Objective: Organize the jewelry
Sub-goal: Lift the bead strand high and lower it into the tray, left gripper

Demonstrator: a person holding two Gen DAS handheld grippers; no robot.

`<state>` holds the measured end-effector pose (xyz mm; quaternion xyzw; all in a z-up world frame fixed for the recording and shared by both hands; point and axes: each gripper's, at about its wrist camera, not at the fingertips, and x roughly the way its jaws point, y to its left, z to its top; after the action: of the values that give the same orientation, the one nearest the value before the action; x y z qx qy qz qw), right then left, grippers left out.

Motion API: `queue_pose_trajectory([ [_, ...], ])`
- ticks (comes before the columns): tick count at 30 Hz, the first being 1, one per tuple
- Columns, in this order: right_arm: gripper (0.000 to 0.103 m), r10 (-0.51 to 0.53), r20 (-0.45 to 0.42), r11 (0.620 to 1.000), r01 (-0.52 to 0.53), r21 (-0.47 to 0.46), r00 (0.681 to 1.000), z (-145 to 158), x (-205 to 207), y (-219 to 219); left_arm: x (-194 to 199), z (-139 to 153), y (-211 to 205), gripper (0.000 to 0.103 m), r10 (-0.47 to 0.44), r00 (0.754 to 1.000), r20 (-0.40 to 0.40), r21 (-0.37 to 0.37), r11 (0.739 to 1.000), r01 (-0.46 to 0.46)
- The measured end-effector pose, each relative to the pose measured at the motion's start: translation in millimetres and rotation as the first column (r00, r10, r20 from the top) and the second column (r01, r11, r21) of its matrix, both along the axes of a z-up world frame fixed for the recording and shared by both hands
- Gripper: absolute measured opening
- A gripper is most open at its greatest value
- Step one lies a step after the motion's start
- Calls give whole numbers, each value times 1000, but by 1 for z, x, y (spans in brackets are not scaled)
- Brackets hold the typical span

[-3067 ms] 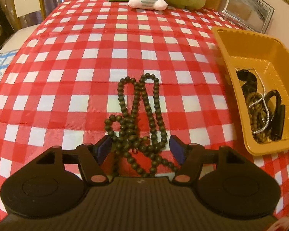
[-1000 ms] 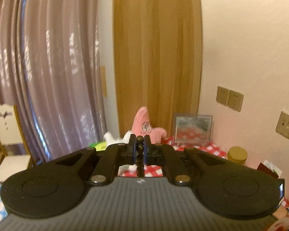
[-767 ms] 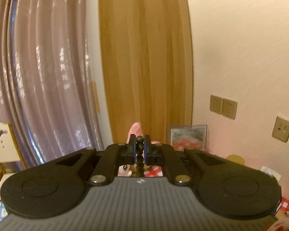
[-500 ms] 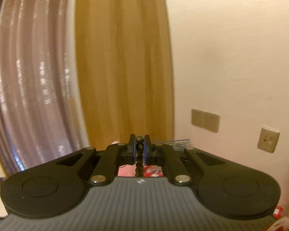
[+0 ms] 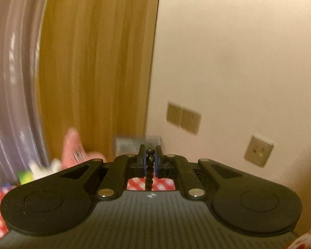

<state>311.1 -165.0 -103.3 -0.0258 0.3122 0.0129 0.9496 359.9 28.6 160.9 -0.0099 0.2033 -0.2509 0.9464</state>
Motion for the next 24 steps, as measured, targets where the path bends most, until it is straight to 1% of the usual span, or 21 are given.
queue_pose_trajectory([
  [3,3,-1,-1,1000,1,1,1000,0,1,0,6,-36,-10,6,-17,994,-105,-6,1000,17],
  [6,3,-1,-1,1000,1,1,1000,0,0,-1,11,-75,-21,6,-18,980,-197,6,1000,20],
  [8,3,-2,-3,1000,2,2,1000,0,0,-1,10,-97,-22,6,-16,968,-249,-5,1000,15],
  [11,3,-2,-7,1000,2,5,1000,-1,0,-2,9,-131,-23,6,18,952,-305,8,1000,-17],
  [14,3,-3,-10,1000,3,5,1000,-2,0,-3,10,-161,-23,6,41,930,-365,6,999,-42],
  [18,3,-4,-12,1000,4,6,1000,-2,0,-3,5,-201,-27,6,62,893,-446,7,998,-66],
  [22,3,-1,-13,1000,1,3,1000,-3,0,-3,5,-227,-31,6,87,860,-503,33,996,-82],
  [23,3,-1,-14,1000,1,3,1000,-4,0,-3,4,-229,-32,6,92,856,-508,34,996,-87],
  [24,3,0,-15,1000,0,3,1000,-4,-1,-3,3,-229,-32,6,96,860,-501,39,995,-89],
])
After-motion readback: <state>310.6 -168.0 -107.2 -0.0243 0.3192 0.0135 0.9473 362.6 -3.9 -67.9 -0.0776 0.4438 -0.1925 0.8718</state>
